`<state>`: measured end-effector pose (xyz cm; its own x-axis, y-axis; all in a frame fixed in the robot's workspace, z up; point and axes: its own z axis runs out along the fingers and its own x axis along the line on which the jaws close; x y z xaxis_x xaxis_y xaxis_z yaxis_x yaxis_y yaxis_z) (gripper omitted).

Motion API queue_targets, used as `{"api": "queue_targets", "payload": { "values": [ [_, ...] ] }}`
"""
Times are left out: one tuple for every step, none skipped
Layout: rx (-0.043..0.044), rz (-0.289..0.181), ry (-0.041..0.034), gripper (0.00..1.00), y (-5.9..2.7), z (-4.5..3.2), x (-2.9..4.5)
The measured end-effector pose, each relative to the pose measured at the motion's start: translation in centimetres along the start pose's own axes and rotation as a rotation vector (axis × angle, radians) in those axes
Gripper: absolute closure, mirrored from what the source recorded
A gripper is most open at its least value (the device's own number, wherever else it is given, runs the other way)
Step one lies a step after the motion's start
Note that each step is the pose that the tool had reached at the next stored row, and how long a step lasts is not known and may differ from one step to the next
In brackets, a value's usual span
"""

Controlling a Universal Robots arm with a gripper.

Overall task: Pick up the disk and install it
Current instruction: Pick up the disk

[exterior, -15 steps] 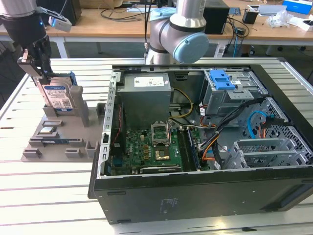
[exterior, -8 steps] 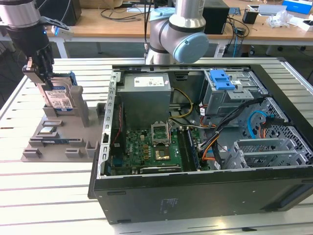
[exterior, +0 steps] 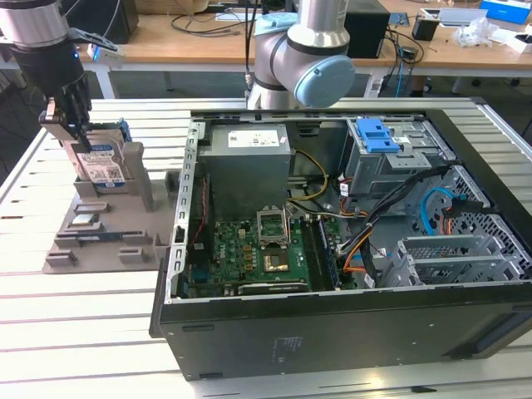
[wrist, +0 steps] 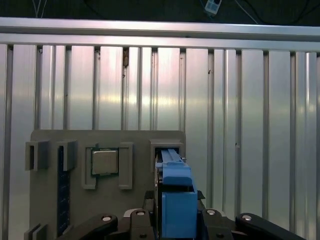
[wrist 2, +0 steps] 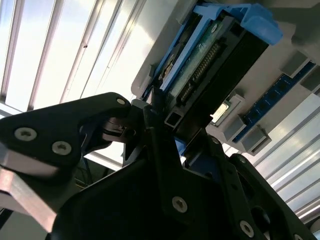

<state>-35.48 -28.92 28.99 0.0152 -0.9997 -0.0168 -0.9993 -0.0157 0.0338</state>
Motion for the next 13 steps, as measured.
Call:
{"api": "queue_targets", "payload": {
  "values": [
    [0.0, 0.0, 0.0, 0.63, 0.0, 0.0, 0.0],
    [0.0, 0.0, 0.0, 0.63, 0.0, 0.01, 0.0],
    [0.0, 0.0, 0.0, 0.63, 0.0, 0.01, 0.0],
    [0.0, 0.0, 0.0, 0.63, 0.0, 0.01, 0.0],
    [0.0, 0.0, 0.0, 0.63, 0.0, 0.01, 0.0],
    [-0.0001, 0.0, 0.0, 0.63, 0.0, 0.02, 0.0],
    [0.0, 0.0, 0.0, 0.63, 0.0, 0.02, 0.0],
    [0.0, 0.0, 0.0, 0.63, 0.0, 0.03, 0.0],
    [0.0, 0.0, 0.0, 0.63, 0.0, 0.03, 0.0],
    [0.0, 0.0, 0.0, 0.63, 0.0, 0.04, 0.0],
    [0.0, 0.0, 0.0, 0.63, 0.0, 0.05, 0.0],
    [0.0, 0.0, 0.0, 0.63, 0.0, 0.05, 0.0],
    [0.0001, 0.0, 0.0002, 0.63, -0.01, 0.05, 0.0]
  ]
}}
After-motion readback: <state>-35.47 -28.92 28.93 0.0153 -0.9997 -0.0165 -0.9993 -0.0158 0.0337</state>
